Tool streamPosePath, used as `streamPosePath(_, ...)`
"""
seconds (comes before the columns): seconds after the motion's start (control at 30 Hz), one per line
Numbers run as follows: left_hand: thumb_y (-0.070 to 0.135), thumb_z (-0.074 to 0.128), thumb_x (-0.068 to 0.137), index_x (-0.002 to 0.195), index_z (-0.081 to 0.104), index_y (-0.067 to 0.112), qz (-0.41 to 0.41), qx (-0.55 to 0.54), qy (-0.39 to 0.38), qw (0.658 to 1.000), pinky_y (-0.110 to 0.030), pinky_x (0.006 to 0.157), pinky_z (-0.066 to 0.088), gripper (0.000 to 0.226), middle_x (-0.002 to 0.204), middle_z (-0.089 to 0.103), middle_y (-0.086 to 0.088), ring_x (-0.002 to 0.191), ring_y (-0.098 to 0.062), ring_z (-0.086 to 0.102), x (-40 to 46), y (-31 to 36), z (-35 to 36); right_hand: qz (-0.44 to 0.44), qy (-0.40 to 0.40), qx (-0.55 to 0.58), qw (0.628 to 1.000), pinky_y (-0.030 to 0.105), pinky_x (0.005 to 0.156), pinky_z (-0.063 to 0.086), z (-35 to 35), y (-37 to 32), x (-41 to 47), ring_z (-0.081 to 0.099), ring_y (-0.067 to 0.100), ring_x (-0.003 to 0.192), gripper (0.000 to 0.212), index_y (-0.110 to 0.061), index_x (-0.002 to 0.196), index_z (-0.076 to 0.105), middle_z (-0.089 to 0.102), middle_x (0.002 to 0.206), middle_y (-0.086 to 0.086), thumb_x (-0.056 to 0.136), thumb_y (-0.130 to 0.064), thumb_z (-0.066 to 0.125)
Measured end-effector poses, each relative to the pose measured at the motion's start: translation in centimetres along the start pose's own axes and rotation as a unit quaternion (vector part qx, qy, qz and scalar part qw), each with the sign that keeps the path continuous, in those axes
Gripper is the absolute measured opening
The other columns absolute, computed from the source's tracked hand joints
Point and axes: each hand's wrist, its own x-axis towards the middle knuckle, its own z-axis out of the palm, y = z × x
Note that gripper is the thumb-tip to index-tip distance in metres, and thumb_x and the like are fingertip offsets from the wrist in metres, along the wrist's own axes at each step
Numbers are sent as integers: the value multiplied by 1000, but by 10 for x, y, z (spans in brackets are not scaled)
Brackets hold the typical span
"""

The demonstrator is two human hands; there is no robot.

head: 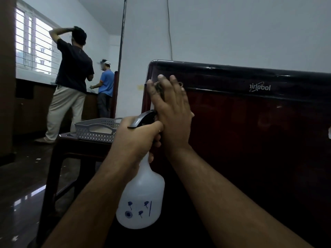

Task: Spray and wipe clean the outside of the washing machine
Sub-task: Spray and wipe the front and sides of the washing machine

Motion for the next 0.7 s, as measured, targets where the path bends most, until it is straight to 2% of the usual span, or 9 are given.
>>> streamPosePath(0.1, 9, 67, 93, 101, 69, 10, -30, -14, 8, 999, -26, 39, 41, 8, 64, 65, -5, 58, -17, 62, -5, -13, 2, -46, -34, 8, 998, 42, 128, 12, 2, 6, -18, 15, 26, 157, 64, -25, 159, 34, 28, 166, 4, 99, -23, 57)
streamPosePath(0.2, 6, 66, 92, 92, 71, 7, -57, -26, -11, 998, -28, 40, 38, 5, 64, 63, -10, 56, -19, 60, -15, -24, 17, -66, -59, 1, 996, 39, 128, 7, -10, 22, -40, 12, 26, 157, 66, -25, 161, 30, 23, 168, 5, 101, -25, 57)
streamPosePath(0.4, 8, 67, 93, 95, 74, 5, -85, -32, -93, 992, -26, 40, 39, 8, 65, 67, -9, 58, -19, 62, -40, -42, 66, -13, -51, -42, 998, 36, 127, -1, -49, 70, -79, 12, 25, 157, 64, -27, 161, 29, 24, 167, 4, 102, -28, 56)
streamPosePath(0.5, 8, 67, 94, 97, 73, 5, -82, -35, -157, 984, -27, 41, 41, 7, 71, 72, -9, 63, -19, 64, -62, -48, 100, 11, -66, -70, 995, 39, 128, 1, -78, 108, -101, 7, 24, 158, 67, -28, 162, 26, 18, 169, 3, 102, -34, 57)
streamPosePath(0.6, 9, 69, 95, 99, 71, 4, -66, -41, -182, 980, -26, 40, 42, 6, 75, 73, -8, 66, -18, 66, -77, -49, 124, 26, -70, -85, 994, 44, 128, 8, -105, 142, -116, 8, 26, 158, 64, -26, 161, 29, 20, 168, 6, 102, -35, 51)
streamPosePath(0.7, 9, 69, 95, 97, 69, 4, -54, -48, -199, 977, -26, 40, 41, 6, 74, 71, -6, 66, -18, 66, -88, -47, 143, 71, -27, -96, 992, 48, 127, 17, -126, 175, -123, 13, 26, 157, 59, -26, 159, 35, 27, 166, 5, 103, -16, 53)
